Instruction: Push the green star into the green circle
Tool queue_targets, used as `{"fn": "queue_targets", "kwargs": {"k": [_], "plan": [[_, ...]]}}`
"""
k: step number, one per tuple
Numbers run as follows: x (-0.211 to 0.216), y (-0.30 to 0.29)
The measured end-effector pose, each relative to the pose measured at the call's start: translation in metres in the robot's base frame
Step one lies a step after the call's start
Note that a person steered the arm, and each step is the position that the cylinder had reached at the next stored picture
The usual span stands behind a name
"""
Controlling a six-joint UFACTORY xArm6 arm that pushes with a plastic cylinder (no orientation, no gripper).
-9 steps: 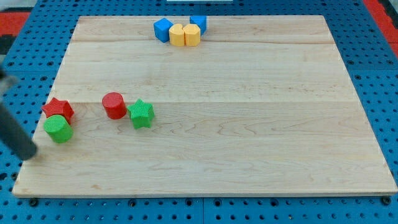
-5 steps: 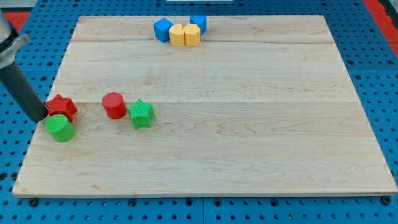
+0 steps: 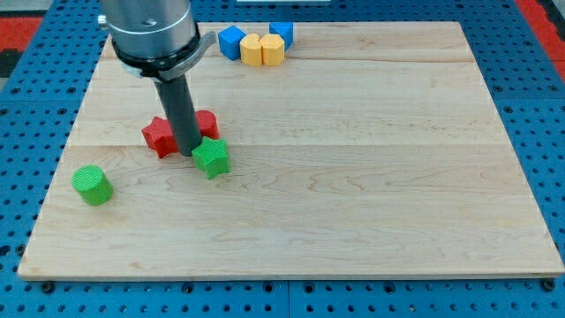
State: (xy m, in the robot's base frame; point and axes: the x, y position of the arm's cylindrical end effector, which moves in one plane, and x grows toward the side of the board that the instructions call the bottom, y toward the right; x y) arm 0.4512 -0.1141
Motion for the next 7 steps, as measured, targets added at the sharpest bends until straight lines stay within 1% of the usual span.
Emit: {"fn": "queue_targets", "kwargs": {"k": [2, 3, 4, 5, 6, 7], "plan": [[0.022, 0.057], [0.011, 0.104], [0.02, 0.149], [0.058, 0.089], [0.067, -0.011], [0.067, -0.058]]}}
